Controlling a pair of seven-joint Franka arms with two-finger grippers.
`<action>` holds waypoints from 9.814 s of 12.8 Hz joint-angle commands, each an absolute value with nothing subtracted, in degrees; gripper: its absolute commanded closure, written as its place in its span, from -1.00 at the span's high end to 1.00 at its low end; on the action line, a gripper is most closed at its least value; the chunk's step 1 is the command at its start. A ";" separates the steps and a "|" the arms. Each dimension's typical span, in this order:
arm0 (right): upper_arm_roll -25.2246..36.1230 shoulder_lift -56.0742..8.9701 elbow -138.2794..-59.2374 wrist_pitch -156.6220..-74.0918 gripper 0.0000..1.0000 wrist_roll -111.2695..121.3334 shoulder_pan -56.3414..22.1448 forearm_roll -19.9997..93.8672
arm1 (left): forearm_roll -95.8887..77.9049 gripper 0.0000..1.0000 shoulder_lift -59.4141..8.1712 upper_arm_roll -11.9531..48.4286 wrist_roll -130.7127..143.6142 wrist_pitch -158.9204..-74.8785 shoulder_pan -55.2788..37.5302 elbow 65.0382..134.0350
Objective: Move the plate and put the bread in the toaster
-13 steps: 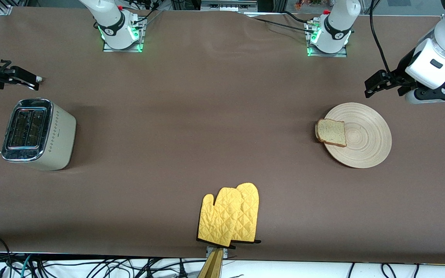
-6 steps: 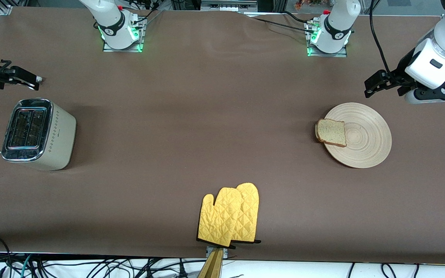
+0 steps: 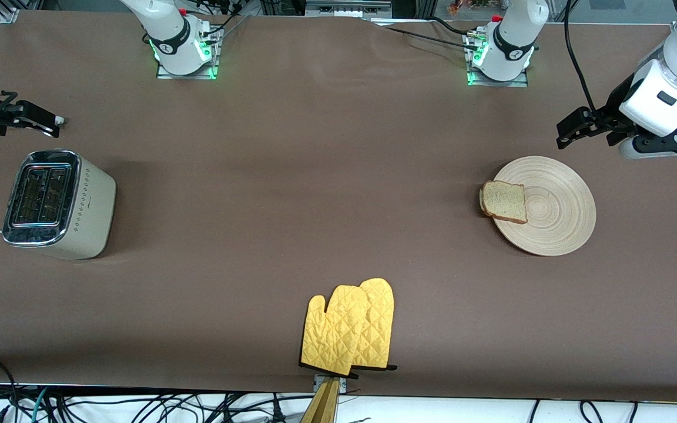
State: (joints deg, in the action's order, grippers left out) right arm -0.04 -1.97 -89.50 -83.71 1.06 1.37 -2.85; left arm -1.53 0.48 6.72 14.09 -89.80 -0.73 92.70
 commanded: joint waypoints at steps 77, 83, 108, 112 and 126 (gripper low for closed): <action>-0.44 -1.85 -88.33 -80.42 1.00 2.29 1.58 -1.93 | -33.75 -1.00 -39.90 -1.85 -74.52 -105.13 29.71 104.24; -0.44 -1.93 -88.33 -80.42 1.00 2.29 1.58 -1.93 | -36.13 -1.00 -39.38 0.78 -61.04 -98.89 27.25 100.30; 0.09 -1.85 -88.33 -80.16 1.00 2.29 1.67 -1.85 | -78.30 -1.00 -37.17 5.45 -35.15 -116.26 -10.09 102.22; 0.00 -1.85 -88.24 -80.33 1.00 2.29 1.67 -1.85 | -86.11 -1.00 -40.42 5.45 -42.35 -117.41 -15.98 101.78; 0.09 -1.93 -88.33 -80.24 1.00 2.29 1.93 -1.93 | -88.15 -0.82 -45.09 5.45 -45.26 -125.16 -22.33 99.58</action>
